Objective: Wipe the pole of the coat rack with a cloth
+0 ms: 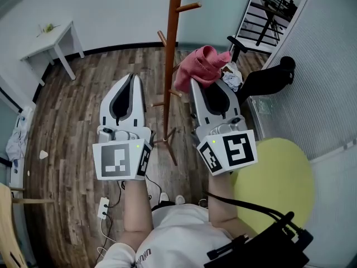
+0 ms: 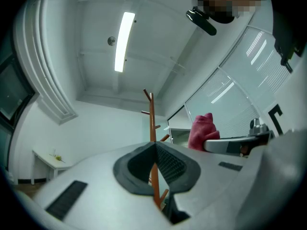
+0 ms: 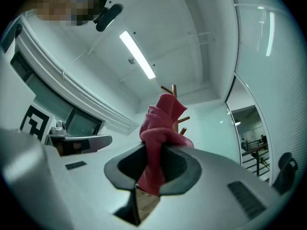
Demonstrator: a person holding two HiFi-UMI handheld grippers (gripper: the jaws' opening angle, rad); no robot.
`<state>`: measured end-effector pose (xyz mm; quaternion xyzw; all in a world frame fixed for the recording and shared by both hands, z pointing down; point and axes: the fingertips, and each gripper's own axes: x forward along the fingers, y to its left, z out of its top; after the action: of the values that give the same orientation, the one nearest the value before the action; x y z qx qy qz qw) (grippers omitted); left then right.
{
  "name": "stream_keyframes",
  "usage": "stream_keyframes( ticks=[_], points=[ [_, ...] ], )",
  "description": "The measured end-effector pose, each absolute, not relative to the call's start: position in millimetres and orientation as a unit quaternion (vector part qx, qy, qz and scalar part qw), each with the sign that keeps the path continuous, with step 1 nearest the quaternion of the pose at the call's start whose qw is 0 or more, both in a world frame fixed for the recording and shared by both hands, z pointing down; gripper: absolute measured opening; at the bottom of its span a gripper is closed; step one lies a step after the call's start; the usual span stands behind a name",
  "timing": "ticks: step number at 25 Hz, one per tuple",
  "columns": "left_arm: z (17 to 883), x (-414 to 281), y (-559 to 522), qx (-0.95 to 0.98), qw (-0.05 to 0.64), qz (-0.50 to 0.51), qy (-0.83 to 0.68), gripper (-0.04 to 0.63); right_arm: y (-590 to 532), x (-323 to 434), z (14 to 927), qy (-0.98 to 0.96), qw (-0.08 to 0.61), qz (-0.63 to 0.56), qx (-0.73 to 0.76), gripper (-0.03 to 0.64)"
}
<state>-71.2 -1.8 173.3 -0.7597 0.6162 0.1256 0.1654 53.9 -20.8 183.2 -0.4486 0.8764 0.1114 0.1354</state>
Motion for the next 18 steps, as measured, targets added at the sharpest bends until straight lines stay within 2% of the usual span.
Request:
stream_keyframes(
  ticks=[11, 18],
  points=[
    [199, -90, -13, -0.772, 0.135, 0.132, 0.607, 0.009, -31, 38, 207, 0.864, 0.104, 0.124, -0.477, 0.078],
    [190, -84, -34, -0.771, 0.139, 0.135, 0.607, 0.01, -52, 42, 195, 0.863, 0.11, 0.134, -0.475, 0.078]
  ],
)
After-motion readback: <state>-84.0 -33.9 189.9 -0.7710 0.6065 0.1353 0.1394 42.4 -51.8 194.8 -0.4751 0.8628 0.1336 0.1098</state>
